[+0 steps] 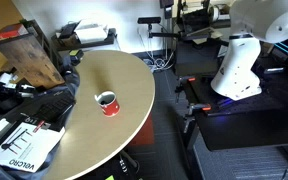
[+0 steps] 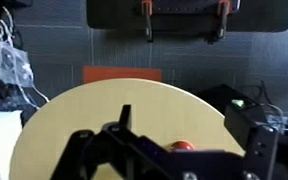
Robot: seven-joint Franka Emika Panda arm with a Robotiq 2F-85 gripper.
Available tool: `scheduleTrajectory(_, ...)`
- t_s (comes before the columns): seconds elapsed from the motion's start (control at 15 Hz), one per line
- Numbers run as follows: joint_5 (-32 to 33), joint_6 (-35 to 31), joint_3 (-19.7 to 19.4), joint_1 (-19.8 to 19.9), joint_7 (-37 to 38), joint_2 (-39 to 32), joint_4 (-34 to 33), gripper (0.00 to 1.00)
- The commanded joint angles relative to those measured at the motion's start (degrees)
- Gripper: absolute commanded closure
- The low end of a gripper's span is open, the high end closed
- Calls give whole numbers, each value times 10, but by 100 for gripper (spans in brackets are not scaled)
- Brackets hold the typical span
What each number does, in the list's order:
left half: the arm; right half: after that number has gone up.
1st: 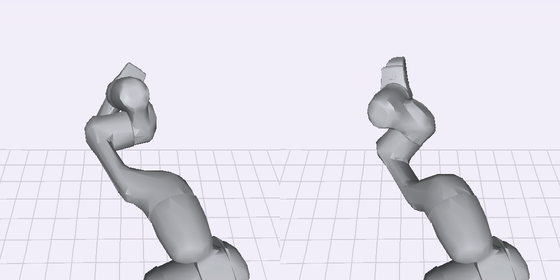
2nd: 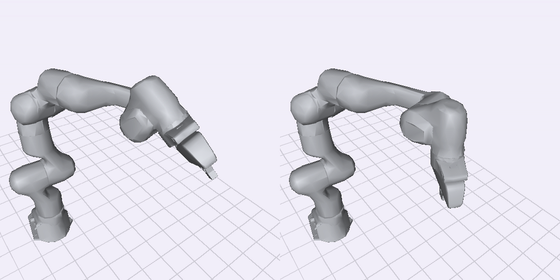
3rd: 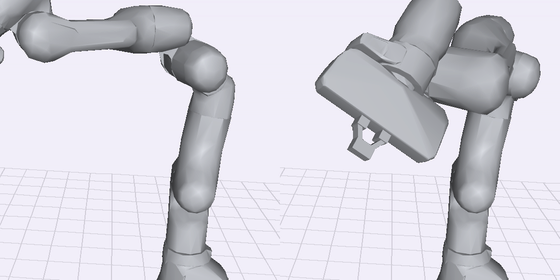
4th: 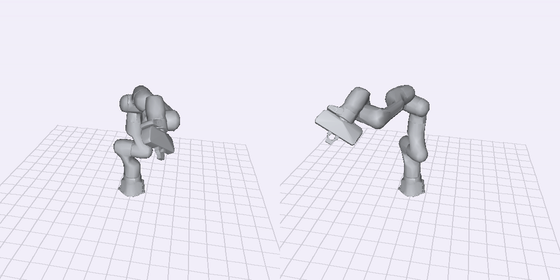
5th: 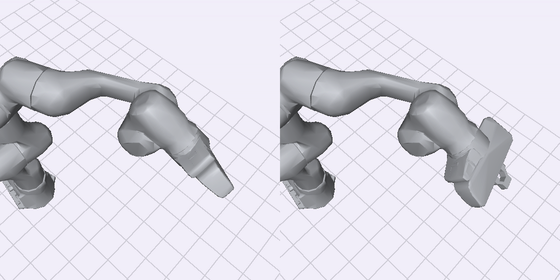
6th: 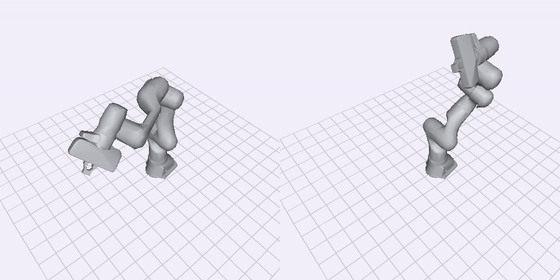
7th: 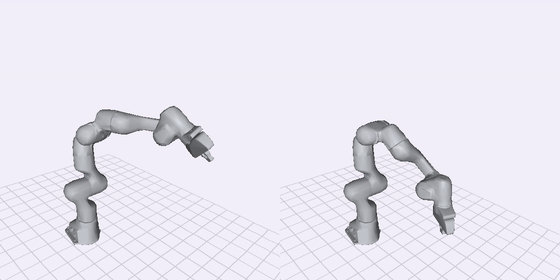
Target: Remove the pen from the orange cup and put it on the table
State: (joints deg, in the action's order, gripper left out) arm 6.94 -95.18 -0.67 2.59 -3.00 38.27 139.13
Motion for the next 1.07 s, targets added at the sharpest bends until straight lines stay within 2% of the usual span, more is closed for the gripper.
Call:
scheduleTrajectory(0.0, 3, 2, -5, -7, 3, 0, -1, 0)
scheduleTrajectory(0.47, 5, -12, -6, -12, -10, -16, -10, 0)
scheduleTrajectory(0.73, 36, -90, -11, -43, -112, -102, -49, 0)
scheduleTrajectory(1.0, 31, -175, -23, -62, -230, -226, -125, 0)
